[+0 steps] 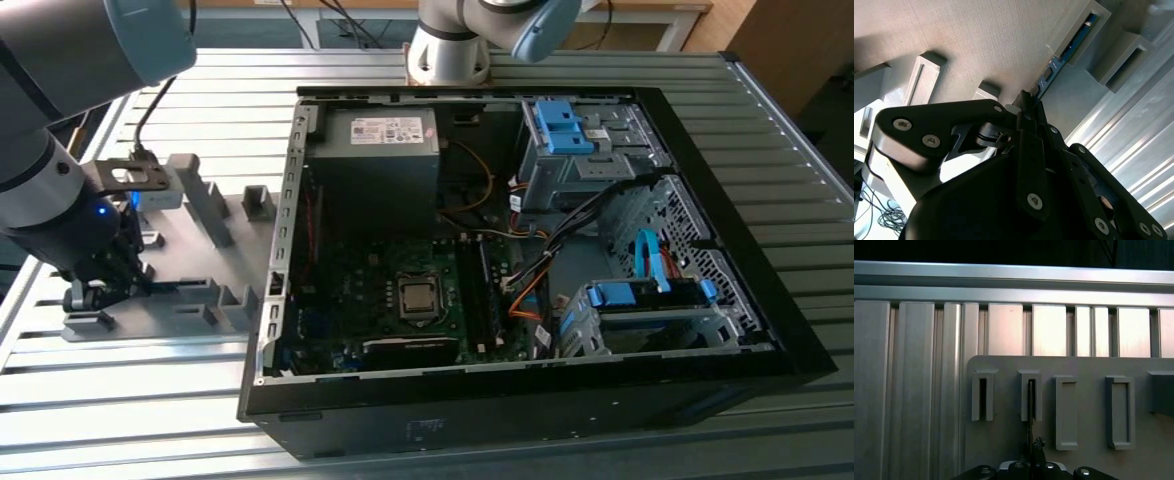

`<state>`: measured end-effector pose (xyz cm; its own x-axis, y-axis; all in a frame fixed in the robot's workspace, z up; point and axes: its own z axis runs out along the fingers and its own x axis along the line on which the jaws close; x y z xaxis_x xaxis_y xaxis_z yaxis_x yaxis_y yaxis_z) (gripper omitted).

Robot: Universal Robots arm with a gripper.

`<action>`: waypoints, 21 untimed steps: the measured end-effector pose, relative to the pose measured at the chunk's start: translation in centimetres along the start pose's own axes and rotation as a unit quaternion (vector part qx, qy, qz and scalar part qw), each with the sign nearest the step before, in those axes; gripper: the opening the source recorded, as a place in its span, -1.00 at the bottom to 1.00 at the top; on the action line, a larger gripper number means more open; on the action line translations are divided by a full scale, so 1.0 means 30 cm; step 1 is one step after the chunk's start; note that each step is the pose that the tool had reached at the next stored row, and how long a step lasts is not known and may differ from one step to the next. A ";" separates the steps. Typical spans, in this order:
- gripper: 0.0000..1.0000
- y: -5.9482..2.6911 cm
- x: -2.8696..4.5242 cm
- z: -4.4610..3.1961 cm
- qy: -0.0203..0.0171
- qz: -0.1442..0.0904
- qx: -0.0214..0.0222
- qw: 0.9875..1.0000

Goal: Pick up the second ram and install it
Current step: 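Pick up the second ram and move it above second insertion slot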

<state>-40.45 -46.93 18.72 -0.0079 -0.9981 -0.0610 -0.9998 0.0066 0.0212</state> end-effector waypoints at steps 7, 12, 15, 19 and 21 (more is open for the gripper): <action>-0.72 0.000 -0.001 -0.012 0.000 0.000 0.000 1.000; -0.72 0.001 -0.002 -0.029 0.000 0.000 0.000 1.000; -0.72 0.001 -0.002 -0.040 0.000 0.000 0.000 1.000; -0.72 0.001 -0.003 -0.052 0.000 0.000 0.000 1.000; -0.72 0.001 -0.003 -0.056 0.000 0.000 0.000 1.000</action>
<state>-40.45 -46.93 20.40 -0.0080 -0.9981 -0.0610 -0.9998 0.0067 0.0211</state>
